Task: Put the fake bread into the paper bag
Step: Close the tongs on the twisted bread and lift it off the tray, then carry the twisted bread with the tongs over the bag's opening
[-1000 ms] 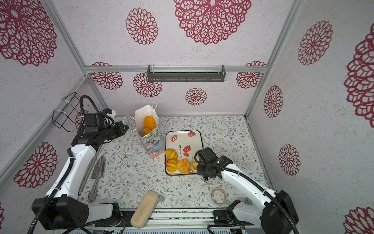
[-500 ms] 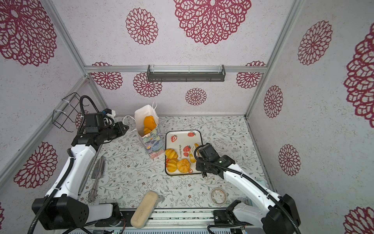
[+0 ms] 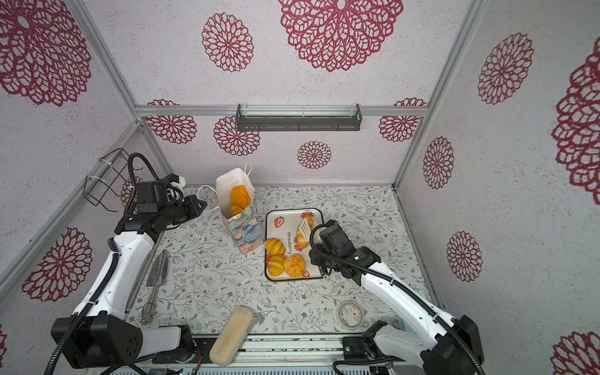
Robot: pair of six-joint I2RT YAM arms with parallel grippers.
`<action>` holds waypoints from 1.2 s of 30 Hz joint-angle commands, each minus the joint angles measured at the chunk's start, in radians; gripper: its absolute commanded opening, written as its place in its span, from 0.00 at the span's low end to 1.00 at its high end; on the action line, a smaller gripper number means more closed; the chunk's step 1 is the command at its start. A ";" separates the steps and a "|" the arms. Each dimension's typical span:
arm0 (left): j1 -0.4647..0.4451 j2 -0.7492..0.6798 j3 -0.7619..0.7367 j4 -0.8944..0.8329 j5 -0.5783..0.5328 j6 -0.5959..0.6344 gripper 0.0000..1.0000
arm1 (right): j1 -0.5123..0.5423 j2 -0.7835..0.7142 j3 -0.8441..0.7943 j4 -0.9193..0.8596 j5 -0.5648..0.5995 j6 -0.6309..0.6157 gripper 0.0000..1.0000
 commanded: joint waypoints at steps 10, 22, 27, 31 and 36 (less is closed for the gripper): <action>0.005 -0.005 -0.013 0.018 0.015 0.001 0.00 | -0.003 -0.038 0.091 0.135 -0.032 -0.053 0.39; 0.006 -0.002 -0.013 0.019 0.018 0.001 0.00 | -0.001 -0.012 0.146 0.212 -0.076 -0.086 0.39; 0.008 -0.006 -0.014 0.019 0.016 0.002 0.00 | 0.009 0.015 0.185 0.233 -0.087 -0.103 0.39; 0.008 -0.007 -0.013 0.019 0.017 0.001 0.00 | 0.013 0.039 0.226 0.229 -0.086 -0.122 0.39; 0.009 -0.006 -0.014 0.023 0.022 0.000 0.00 | 0.018 0.058 0.267 0.233 -0.087 -0.137 0.39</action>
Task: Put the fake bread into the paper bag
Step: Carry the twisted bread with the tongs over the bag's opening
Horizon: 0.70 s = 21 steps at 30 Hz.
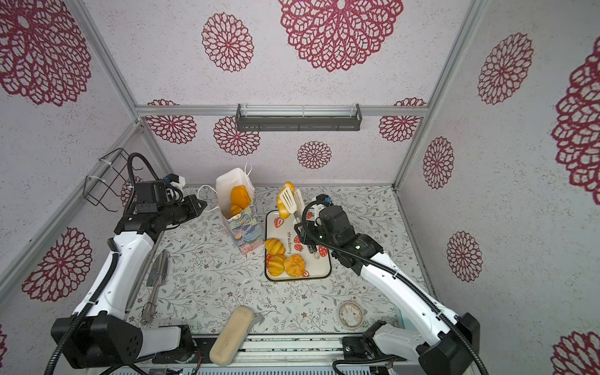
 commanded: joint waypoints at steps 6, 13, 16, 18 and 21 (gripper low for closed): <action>0.006 -0.007 -0.014 0.018 0.010 0.001 0.00 | 0.014 0.023 0.100 0.077 -0.014 -0.052 0.39; 0.012 -0.009 -0.016 0.023 0.017 -0.002 0.00 | 0.036 0.072 0.165 0.071 -0.016 -0.078 0.39; 0.012 -0.009 -0.017 0.025 0.017 -0.003 0.00 | 0.048 0.094 0.195 0.062 -0.012 -0.092 0.39; 0.012 -0.010 -0.017 0.025 0.018 -0.002 0.00 | 0.053 0.106 0.211 0.060 -0.016 -0.096 0.39; 0.012 -0.010 -0.017 0.026 0.019 -0.002 0.00 | 0.063 0.129 0.233 0.061 -0.023 -0.103 0.39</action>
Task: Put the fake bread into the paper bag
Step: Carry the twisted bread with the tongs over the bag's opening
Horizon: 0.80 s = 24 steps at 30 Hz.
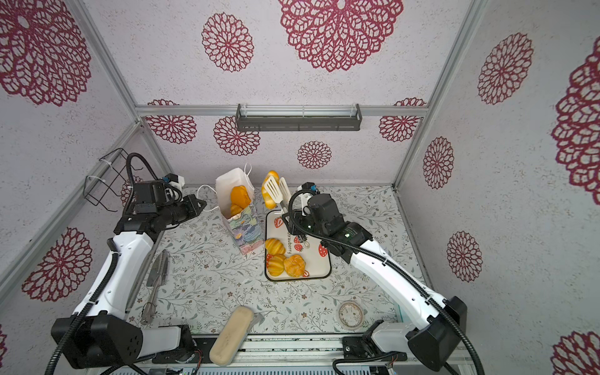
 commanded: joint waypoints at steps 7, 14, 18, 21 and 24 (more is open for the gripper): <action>0.004 -0.009 -0.015 0.019 0.011 -0.002 0.00 | 0.038 0.050 0.120 0.054 -0.019 -0.052 0.39; 0.004 -0.012 -0.016 0.020 0.011 -0.002 0.00 | 0.059 0.109 0.189 0.057 -0.035 -0.064 0.39; 0.006 -0.010 -0.015 0.020 0.013 -0.002 0.00 | 0.073 0.148 0.235 0.058 -0.042 -0.072 0.39; 0.006 -0.012 -0.015 0.019 0.013 -0.002 0.00 | 0.081 0.179 0.269 0.058 -0.046 -0.077 0.39; 0.006 -0.013 -0.016 0.019 0.011 -0.001 0.00 | 0.087 0.210 0.303 0.054 -0.052 -0.082 0.39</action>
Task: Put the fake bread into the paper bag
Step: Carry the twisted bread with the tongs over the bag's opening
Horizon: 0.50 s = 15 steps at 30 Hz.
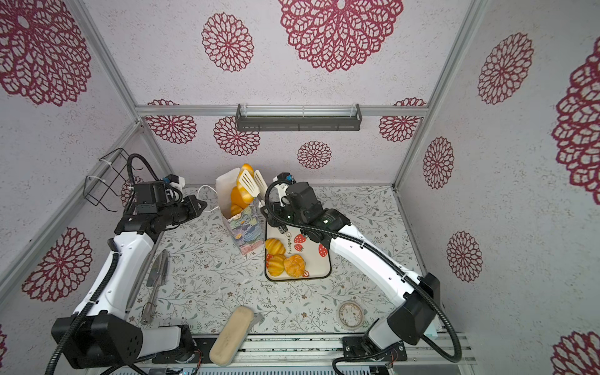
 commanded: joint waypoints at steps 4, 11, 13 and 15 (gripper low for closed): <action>0.007 -0.015 -0.007 0.018 0.009 -0.001 0.00 | 0.019 0.037 0.110 0.048 -0.023 -0.038 0.39; 0.011 -0.018 -0.008 0.018 0.011 -0.002 0.00 | 0.031 0.093 0.167 0.031 -0.032 -0.043 0.39; 0.010 -0.018 -0.008 0.018 0.012 -0.002 0.00 | 0.035 0.106 0.182 0.025 -0.036 -0.047 0.39; 0.010 -0.017 -0.008 0.018 0.012 -0.003 0.00 | 0.038 0.116 0.189 0.019 -0.035 -0.049 0.39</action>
